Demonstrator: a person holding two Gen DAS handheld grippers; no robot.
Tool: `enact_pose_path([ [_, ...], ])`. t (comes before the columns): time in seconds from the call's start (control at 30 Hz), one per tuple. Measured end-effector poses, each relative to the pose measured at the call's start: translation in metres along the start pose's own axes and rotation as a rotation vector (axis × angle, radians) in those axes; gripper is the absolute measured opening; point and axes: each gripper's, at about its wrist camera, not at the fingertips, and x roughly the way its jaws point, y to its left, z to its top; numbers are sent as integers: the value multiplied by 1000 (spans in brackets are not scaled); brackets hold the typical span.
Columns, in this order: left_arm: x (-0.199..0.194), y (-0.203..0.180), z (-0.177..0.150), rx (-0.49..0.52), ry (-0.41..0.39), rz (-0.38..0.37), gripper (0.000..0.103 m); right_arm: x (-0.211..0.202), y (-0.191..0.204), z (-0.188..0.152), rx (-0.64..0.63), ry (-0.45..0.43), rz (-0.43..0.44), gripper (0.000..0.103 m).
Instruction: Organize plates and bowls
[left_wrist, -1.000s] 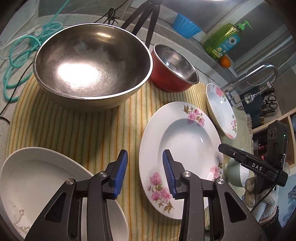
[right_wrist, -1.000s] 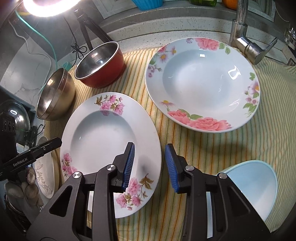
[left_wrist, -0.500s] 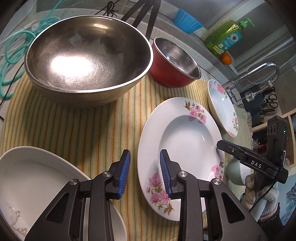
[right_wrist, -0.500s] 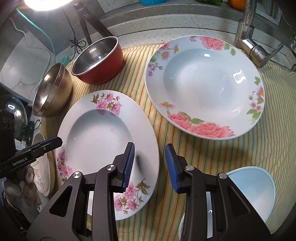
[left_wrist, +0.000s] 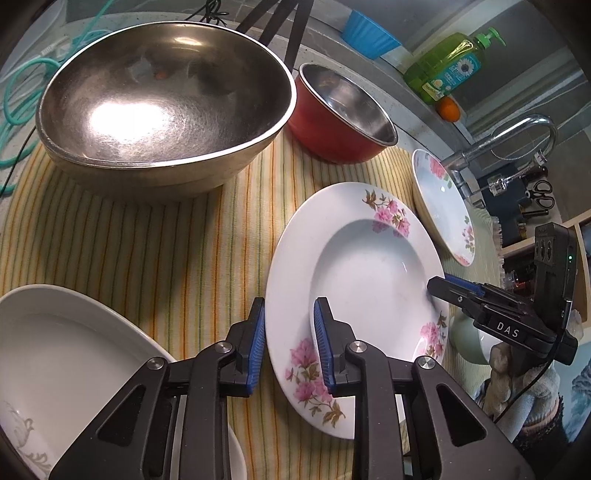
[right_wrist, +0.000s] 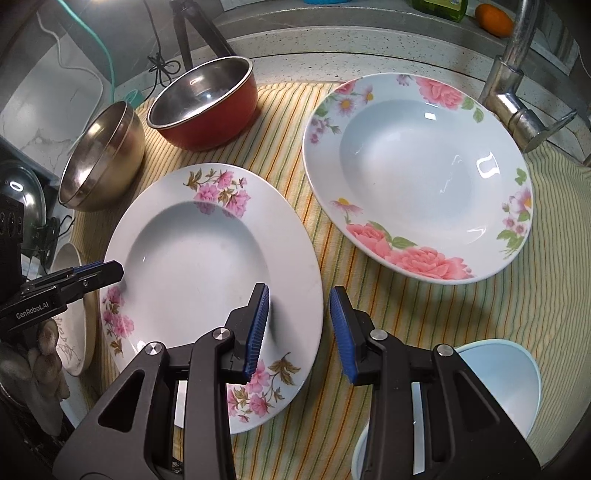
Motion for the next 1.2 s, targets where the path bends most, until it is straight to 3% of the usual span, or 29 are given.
enact_pose_path([
  [0.23,0,-2,1,3,1,0,23,6,13,1,-63,9,-46,35],
  [1.2,-1,-5,-1,36,5,24,23,-7,21,-25,-60,2,-54,35],
])
